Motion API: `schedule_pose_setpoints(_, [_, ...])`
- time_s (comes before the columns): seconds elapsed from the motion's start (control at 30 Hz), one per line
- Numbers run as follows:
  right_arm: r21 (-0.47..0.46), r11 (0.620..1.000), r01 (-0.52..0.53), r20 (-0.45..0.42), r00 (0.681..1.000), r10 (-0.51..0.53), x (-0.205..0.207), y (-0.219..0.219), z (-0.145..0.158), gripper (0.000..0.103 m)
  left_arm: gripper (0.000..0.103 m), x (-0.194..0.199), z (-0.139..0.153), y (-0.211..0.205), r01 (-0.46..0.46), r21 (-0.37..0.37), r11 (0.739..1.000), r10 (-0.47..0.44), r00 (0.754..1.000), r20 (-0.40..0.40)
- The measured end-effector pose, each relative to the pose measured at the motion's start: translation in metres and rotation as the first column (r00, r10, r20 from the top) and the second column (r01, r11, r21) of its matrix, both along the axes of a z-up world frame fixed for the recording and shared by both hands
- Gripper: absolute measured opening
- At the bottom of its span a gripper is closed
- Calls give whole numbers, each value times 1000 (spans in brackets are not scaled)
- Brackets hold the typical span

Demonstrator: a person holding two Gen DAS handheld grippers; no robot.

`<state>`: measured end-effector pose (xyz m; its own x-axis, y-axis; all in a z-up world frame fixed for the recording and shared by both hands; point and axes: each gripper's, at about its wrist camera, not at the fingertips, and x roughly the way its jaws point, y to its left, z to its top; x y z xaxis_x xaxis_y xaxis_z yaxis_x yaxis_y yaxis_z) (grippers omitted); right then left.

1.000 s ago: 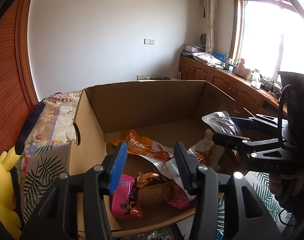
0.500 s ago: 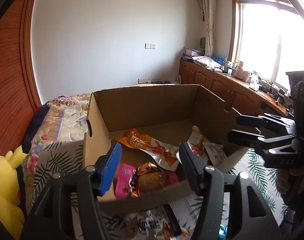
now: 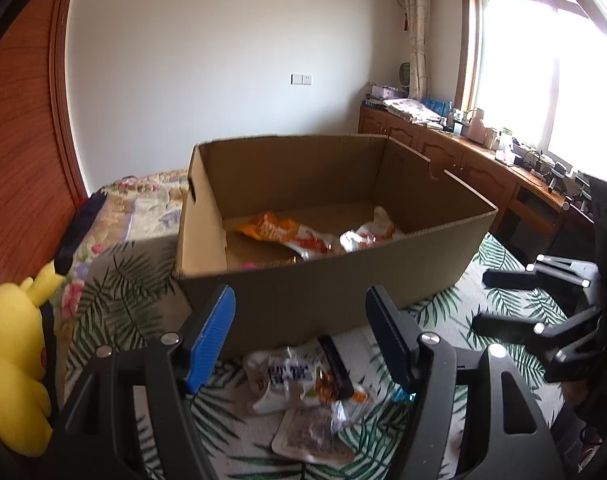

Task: Organize snacks
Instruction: 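Move both open tools back from the box to the snack pile, then close the left tool on the white duck-snack bag while the right tool grips the blue pack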

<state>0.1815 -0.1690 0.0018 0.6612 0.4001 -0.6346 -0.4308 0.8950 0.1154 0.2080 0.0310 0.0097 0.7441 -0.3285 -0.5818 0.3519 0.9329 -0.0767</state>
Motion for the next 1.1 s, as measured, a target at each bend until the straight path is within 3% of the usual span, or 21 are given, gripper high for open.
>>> schedule_pose_setpoints(0.37, [-20,997,-72,-139,988,69,-9,26,-54,53,68,-5,-37,12,-33,2,999,33,996,-85])
schedule_pose_setpoints(0.63, [-50,994,-102,-193,977,90,-10,37,-74,46,68,-1,-50,13,-41,-1,999,41,992,-116])
schedule_pose_setpoints(0.77, [-75,991,-106,-197,976,90,-11,40,-78,36,68,1,-55,11,-43,-1,999,43,991,-128])
schedule_pose_setpoints(0.8, [-81,991,-110,-196,976,92,-11,40,-78,27,68,2,-57,10,-41,2,999,41,990,-134])
schedule_pose_setpoints(0.83, [-84,990,-112,-195,976,93,-11,40,-78,25,68,3,-58,10,-41,4,999,41,990,-136])
schedule_pose_setpoints(1.1, [-97,992,-78,-174,983,60,-15,23,-77,24,68,11,-63,-6,-29,31,999,34,988,-153])
